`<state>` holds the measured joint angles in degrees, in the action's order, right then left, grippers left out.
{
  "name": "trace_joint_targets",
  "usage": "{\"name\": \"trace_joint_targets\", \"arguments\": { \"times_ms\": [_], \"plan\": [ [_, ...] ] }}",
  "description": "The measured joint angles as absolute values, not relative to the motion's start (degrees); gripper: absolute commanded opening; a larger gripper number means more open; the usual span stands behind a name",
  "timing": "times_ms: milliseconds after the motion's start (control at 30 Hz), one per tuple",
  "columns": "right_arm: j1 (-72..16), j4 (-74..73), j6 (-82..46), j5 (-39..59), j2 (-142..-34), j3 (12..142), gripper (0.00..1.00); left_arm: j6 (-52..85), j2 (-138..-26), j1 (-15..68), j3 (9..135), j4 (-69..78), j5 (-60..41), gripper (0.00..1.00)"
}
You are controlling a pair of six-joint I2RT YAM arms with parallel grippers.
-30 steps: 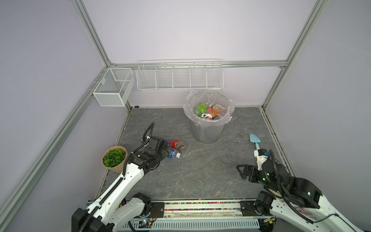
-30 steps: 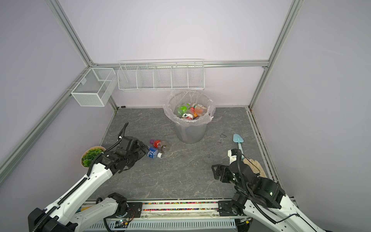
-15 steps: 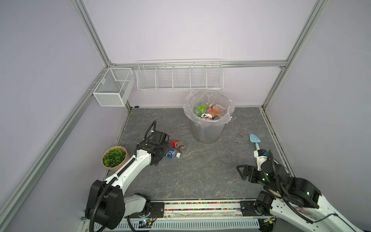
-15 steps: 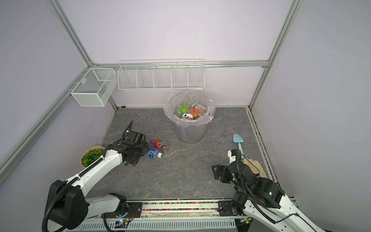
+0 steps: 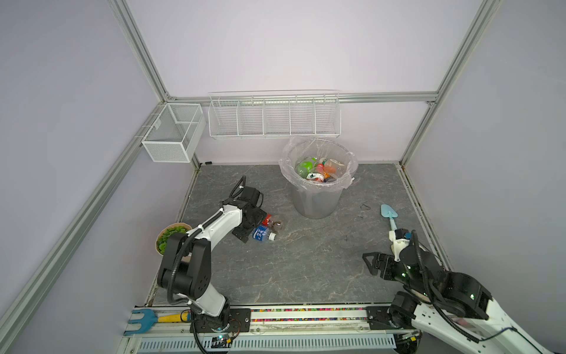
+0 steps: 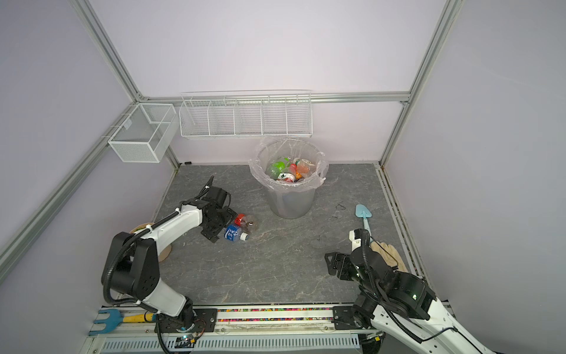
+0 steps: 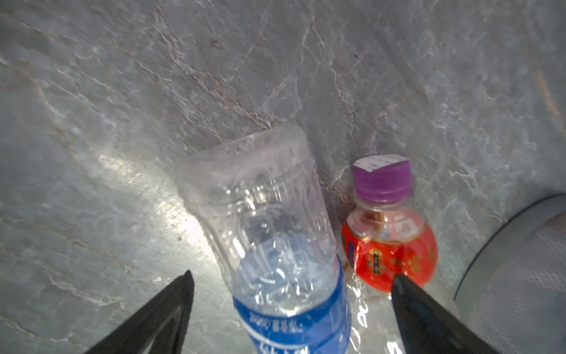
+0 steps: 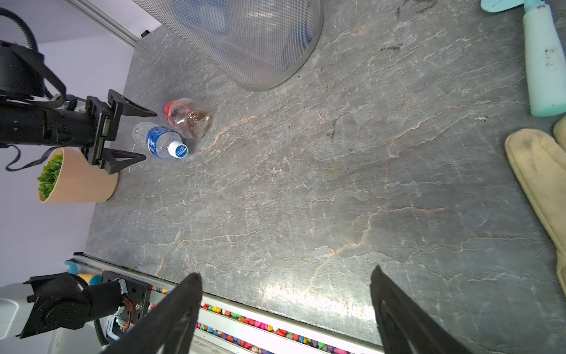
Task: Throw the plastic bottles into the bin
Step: 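Close the left gripper around the blue-labeled water bottle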
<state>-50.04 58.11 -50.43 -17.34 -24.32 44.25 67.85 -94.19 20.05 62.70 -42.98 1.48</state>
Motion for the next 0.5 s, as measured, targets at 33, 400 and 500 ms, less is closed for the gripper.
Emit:
{"name": "trace_joint_targets", "arguments": {
  "times_ms": [33,400,500],
  "plan": [
    [-50.04,58.11,-50.43,-17.34,-24.32,44.25,0.88,67.92,-95.44,19.97,62.89,-42.87,0.95,0.94],
    [-50.04,58.57,-50.59,-18.39,-24.23,44.25,0.88,71.59,-93.45,19.62,56.38,-40.32,-0.51,0.23],
    [-50.04,58.54,-50.59,-18.39,-24.27,44.25,0.88,71.90,-92.31,19.25,55.29,-39.48,-0.62,0.00]
  ]
}}
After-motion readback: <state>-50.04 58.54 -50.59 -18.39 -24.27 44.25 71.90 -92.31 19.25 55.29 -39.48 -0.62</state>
